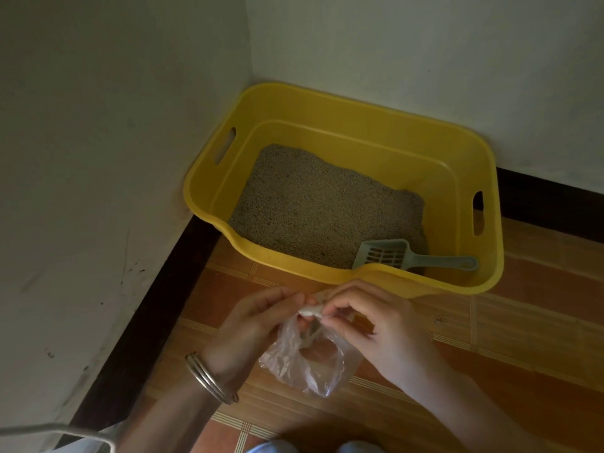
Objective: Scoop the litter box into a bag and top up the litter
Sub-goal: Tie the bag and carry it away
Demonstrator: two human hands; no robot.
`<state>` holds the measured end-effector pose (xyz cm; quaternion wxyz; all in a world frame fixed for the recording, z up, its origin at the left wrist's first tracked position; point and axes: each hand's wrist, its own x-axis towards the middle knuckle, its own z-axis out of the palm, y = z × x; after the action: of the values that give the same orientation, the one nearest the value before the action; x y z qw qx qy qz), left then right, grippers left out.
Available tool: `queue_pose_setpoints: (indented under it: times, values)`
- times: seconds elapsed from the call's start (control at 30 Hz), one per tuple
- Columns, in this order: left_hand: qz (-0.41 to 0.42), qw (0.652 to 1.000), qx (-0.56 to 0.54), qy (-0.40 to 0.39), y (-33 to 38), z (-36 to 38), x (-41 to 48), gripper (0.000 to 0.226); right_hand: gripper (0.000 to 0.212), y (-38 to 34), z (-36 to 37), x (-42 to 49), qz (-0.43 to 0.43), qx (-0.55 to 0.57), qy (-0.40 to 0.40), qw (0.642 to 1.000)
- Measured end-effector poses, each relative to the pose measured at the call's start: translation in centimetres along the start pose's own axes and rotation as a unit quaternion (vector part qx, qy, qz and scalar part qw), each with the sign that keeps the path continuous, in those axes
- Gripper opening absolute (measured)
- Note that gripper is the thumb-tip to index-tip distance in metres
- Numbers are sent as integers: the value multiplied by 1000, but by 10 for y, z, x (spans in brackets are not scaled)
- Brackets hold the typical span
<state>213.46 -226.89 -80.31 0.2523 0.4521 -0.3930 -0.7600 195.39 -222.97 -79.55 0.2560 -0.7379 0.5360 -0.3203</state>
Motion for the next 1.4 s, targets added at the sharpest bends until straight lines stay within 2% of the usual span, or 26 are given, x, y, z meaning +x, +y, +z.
queue_pose_setpoints:
  times: [0.13, 0.2, 0.33, 0.43, 0.53, 0.73, 0.83, 0.9, 1.0, 1.1, 1.17, 1.23, 1.3, 1.4]
  values:
    - [-20, 1000, -14, -5, 6, 0, -2, 24, 15, 0, 0, 1, 0, 2, 24, 1000]
    - [-10, 999, -7, 38, 7, 1, -1, 29, 15, 0, 0, 0, 10, -10, 37, 999]
    - [-3, 987, -115, 108, 1, 3, 1, 29, 13, 0, 6, -3, 35, -41, 64, 996]
    - [27, 971, -150, 182, -8, -12, 3, 28, 7, 11, 9, -16, 70, -67, 72, 993]
    - [38, 955, -171, 240, -24, -33, 4, 21, 8, 27, 11, -37, 105, -99, 31, 989]
    - [-19, 923, -178, 340, -54, -59, 14, 24, 3, 59, 12, -65, 183, -125, -32, 975]
    - [-28, 917, -168, 361, -58, -67, 17, 23, 4, 69, 11, -73, 218, -130, -49, 966]
    - [-16, 925, -148, 350, -57, -65, 16, 23, 3, 67, 9, -76, 230, -123, -56, 964]
    - [17, 947, -112, 301, -43, -58, 12, 18, 18, 56, -2, -76, 221, -77, -64, 970]
    - [44, 969, -69, 235, -23, -51, 5, 13, 4, 31, -15, -64, 219, 68, -84, 970]
    - [58, 980, -44, 184, -13, -42, 0, 20, 15, 16, -18, -50, 198, 143, -86, 966]
    - [63, 987, -24, 143, -5, -30, -5, 34, 16, 2, -19, -33, 158, 185, -77, 967]
    - [65, 991, -14, 112, 1, -18, -9, 36, 14, -10, -20, -18, 122, 201, -77, 969]
    - [72, 994, -18, 77, 7, -7, -14, 31, 13, -20, -23, -2, 67, 145, -93, 983]
